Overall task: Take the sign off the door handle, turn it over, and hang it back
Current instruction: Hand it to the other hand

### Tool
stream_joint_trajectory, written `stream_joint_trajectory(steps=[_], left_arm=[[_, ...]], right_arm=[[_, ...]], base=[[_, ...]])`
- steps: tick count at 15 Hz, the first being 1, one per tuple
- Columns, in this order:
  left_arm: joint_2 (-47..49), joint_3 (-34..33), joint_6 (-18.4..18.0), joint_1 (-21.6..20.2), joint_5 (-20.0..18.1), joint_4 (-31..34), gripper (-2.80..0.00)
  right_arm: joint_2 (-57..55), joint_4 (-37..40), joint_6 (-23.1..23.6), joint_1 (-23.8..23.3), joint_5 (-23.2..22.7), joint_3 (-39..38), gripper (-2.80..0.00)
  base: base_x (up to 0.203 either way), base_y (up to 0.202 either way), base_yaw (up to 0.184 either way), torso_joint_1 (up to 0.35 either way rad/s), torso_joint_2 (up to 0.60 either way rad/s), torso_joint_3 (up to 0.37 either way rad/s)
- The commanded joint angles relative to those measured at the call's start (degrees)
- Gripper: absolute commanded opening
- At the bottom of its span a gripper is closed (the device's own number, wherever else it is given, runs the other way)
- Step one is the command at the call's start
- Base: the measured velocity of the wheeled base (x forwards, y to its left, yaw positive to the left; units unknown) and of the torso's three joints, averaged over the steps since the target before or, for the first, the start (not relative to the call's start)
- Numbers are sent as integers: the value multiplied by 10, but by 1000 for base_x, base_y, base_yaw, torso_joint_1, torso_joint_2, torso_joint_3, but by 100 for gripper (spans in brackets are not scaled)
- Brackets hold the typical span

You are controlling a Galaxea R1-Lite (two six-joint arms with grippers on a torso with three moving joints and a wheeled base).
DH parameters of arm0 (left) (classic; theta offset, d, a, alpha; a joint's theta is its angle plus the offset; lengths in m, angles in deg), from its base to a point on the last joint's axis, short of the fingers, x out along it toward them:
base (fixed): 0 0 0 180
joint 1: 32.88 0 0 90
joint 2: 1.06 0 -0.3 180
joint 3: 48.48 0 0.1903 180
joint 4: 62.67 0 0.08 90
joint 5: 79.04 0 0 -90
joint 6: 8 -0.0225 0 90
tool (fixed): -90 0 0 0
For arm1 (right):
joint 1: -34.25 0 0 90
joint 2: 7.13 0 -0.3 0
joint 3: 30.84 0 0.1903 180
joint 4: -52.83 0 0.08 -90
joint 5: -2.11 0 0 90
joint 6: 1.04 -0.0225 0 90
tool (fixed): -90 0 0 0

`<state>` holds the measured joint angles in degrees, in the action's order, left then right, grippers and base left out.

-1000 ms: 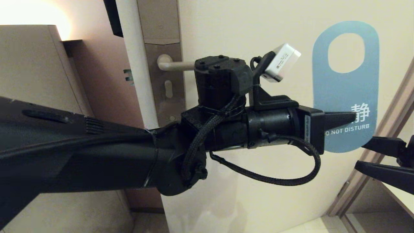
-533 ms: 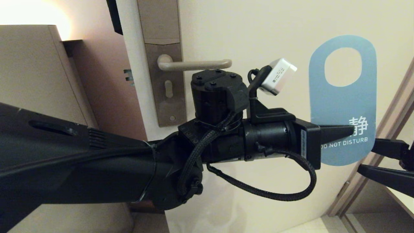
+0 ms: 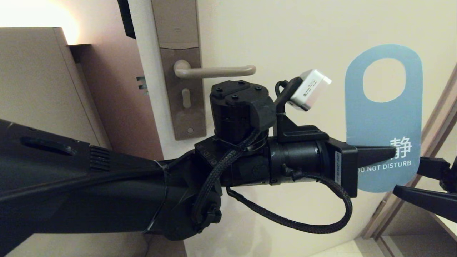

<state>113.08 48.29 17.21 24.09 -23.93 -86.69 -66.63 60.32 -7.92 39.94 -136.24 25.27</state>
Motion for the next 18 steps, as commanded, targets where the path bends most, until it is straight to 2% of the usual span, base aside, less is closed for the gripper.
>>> stream_joint_trajectory(steps=[1, 15, 16, 18], left_arm=[[2, 0, 3, 1, -2, -3, -280], [10, -1, 9, 4, -2, -3, -280], [10, -1, 9, 4, -2, -3, -280], [10, -1, 8, 5, -2, -3, -280]], right_arm=[[-1, -1, -1, 0, -3, 0, 0], [-6, -1, -1, -1, -3, -4, 0], [-6, -1, -1, -1, -3, -2, -280], [-4, -1, -1, -1, -2, -2, -280]], base=[[0, 0, 0, 0, 0, 0], [0, 0, 0, 0, 0, 0], [0, 0, 0, 0, 0, 0], [0, 0, 0, 0, 0, 0]])
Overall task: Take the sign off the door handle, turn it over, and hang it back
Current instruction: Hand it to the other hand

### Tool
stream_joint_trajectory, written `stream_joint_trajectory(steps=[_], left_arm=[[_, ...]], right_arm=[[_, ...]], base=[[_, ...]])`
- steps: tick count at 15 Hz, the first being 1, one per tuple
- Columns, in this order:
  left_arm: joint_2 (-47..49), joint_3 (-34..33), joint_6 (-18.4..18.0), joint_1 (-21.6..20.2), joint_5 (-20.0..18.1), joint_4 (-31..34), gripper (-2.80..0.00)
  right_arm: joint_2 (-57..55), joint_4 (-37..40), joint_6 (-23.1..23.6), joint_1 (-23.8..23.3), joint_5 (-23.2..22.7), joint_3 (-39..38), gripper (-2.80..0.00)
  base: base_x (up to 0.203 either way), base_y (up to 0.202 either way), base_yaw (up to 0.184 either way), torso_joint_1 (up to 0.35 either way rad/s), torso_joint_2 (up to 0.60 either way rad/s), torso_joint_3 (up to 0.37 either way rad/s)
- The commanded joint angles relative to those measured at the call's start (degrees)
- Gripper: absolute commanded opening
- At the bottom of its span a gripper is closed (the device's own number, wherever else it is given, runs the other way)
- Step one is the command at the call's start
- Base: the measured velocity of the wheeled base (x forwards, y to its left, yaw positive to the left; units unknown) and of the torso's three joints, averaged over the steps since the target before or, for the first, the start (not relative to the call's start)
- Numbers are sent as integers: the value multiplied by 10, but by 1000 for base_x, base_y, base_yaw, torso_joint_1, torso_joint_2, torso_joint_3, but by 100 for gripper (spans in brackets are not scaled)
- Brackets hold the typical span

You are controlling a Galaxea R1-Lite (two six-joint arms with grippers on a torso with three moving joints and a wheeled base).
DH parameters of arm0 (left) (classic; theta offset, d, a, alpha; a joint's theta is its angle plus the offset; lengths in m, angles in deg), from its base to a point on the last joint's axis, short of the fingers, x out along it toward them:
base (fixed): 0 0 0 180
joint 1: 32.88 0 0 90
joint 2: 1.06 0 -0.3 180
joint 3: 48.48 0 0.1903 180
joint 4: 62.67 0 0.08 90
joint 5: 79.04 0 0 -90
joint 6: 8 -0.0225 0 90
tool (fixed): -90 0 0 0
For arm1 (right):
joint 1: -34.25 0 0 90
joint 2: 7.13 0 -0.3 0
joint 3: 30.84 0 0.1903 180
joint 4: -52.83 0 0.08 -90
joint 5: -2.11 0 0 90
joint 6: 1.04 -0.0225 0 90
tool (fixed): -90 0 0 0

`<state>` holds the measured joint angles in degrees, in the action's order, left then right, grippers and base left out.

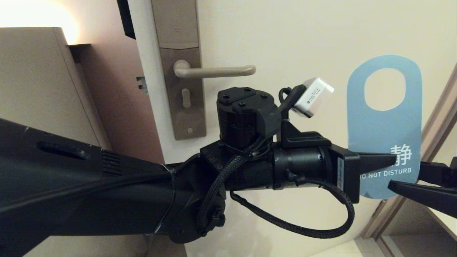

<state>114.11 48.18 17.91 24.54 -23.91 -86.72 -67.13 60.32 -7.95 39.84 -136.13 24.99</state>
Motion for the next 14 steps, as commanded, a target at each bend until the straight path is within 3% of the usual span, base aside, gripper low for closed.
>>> stream_joint_trajectory(steps=[1, 14], left_arm=[[0, 0, 1, 0, -2, -3, -280], [3, -1, -3, 1, -2, -3, -280]], right_arm=[[1, -1, 1, 0, -3, 1, -280], [2, -1, 1, 0, -3, -1, -280]], base=[[0, 0, 0, 0, 0, 0], [0, 0, 0, 0, 0, 0]])
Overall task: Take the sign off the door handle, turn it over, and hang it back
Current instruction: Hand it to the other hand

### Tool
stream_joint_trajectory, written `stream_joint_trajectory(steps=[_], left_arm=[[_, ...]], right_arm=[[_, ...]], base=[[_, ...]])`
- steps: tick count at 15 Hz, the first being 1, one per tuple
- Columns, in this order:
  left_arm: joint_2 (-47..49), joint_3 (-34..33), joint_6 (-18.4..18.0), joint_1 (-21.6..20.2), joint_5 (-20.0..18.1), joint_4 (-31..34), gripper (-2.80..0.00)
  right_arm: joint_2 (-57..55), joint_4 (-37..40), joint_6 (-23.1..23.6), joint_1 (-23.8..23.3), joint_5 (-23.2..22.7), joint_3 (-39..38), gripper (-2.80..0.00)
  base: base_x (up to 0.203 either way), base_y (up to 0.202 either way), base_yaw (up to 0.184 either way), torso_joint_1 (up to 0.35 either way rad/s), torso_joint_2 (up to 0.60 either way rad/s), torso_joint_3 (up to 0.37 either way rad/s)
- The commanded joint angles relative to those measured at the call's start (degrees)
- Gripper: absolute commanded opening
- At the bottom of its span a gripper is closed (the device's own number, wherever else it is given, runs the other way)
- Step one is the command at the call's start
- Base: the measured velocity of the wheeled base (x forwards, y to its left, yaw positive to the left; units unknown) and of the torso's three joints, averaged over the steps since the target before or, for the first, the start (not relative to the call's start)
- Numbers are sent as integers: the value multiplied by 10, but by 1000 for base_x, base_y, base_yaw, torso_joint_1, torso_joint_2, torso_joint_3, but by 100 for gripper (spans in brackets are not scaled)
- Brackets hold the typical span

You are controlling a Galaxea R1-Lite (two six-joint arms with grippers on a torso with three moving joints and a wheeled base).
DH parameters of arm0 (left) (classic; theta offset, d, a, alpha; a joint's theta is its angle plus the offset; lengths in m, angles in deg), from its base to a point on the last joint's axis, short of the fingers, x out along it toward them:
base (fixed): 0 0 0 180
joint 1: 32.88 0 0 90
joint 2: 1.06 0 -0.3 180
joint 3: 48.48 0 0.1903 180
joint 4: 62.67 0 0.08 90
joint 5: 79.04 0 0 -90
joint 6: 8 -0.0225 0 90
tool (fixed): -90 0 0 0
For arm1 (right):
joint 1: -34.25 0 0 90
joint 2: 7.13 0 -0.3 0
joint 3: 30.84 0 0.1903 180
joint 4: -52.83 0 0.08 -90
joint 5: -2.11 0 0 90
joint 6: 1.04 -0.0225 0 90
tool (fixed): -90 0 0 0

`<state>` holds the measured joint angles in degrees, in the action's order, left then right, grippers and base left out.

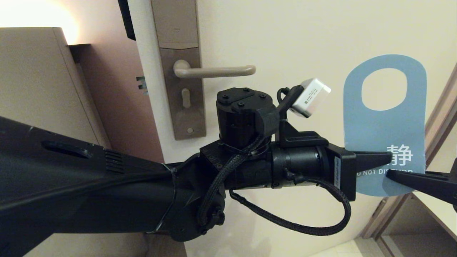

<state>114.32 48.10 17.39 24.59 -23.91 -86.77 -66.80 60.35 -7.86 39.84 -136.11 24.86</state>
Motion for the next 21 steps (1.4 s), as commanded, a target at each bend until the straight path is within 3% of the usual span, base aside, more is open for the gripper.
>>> stream_joint_trajectory(steps=[1, 2, 9, 21], left_arm=[[1, -1, 1, 0, -2, -3, -280], [3, -1, 0, 0, -2, -3, 0], [-3, -11, 3, -1, -3, -3, 0], [-26, -107, 1, -16, -3, -56, 0]], right_arm=[[-1, -1, 0, 0, -3, 0, -280], [-1, -1, 0, 0, -3, 0, -280], [0, -1, 0, 0, -4, -6, -280], [-4, -1, 0, 0, -4, -6, -280]], base=[[0, 0, 0, 0, 0, 0], [0, 0, 0, 0, 0, 0], [0, 0, 0, 0, 0, 0], [0, 0, 0, 0, 0, 0]])
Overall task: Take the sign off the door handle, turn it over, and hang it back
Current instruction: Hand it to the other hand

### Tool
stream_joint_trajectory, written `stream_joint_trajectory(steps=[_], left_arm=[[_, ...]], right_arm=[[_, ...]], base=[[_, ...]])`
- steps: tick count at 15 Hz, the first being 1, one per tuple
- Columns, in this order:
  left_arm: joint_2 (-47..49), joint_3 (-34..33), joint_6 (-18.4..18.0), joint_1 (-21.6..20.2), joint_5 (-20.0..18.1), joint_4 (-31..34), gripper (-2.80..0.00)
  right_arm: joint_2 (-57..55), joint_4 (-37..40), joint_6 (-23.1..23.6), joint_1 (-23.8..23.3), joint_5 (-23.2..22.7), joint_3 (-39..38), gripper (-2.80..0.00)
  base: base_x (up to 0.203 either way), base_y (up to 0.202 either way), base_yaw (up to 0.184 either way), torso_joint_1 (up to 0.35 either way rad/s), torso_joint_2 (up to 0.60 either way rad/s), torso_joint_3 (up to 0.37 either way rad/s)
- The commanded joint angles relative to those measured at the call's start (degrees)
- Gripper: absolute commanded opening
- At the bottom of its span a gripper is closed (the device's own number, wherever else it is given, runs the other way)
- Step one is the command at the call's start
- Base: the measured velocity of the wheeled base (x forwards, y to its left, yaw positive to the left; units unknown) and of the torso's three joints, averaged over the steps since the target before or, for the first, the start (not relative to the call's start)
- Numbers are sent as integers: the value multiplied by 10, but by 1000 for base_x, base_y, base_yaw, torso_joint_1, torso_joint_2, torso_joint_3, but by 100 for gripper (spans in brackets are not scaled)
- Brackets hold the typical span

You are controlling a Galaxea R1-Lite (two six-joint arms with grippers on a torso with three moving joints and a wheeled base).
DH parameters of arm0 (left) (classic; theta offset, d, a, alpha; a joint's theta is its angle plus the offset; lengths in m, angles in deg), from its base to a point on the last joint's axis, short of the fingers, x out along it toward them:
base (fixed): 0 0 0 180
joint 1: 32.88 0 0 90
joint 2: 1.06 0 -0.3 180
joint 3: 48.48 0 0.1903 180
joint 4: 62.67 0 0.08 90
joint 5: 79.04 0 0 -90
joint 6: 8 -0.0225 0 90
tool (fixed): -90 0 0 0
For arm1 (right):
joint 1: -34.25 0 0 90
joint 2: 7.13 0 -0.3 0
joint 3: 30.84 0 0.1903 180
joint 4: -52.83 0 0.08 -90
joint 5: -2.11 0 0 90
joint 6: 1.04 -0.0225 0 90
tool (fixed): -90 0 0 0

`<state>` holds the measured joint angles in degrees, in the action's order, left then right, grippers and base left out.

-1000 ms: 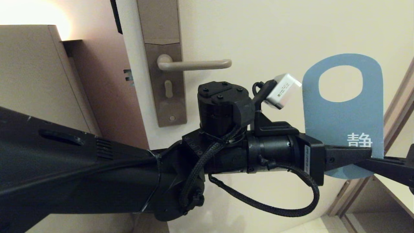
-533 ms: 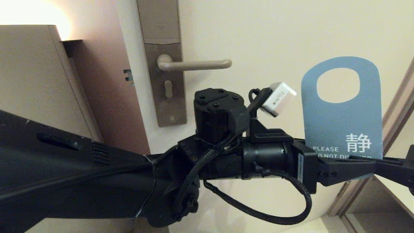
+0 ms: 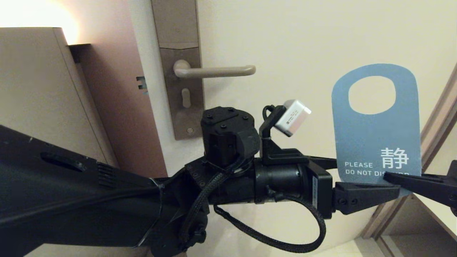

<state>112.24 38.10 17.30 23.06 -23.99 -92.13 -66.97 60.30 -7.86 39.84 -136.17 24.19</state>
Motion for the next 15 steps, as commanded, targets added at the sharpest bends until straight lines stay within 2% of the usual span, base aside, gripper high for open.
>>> stream_joint_trajectory(steps=[1, 6, 11, 15], left_arm=[[-10, -22, 1, 0, -1, -6, 0], [-38, -88, -1, -1, 1, -33, 0], [-87, -163, -26, -2, 2, -33, 0], [-135, -200, -31, -31, 12, -31, 0]], right_arm=[[-1, -1, 0, 0, -3, 1, -280], [-3, -1, 1, 0, -2, 1, -280], [-7, -1, 1, -1, 1, -2, -280], [-21, -2, 1, -1, 43, -5, -280]], base=[[0, 0, 0, 0, 0, 0], [0, 0, 0, 0, 0, 0], [0, 0, 0, 0, 0, 0], [0, 0, 0, 0, 0, 0]])
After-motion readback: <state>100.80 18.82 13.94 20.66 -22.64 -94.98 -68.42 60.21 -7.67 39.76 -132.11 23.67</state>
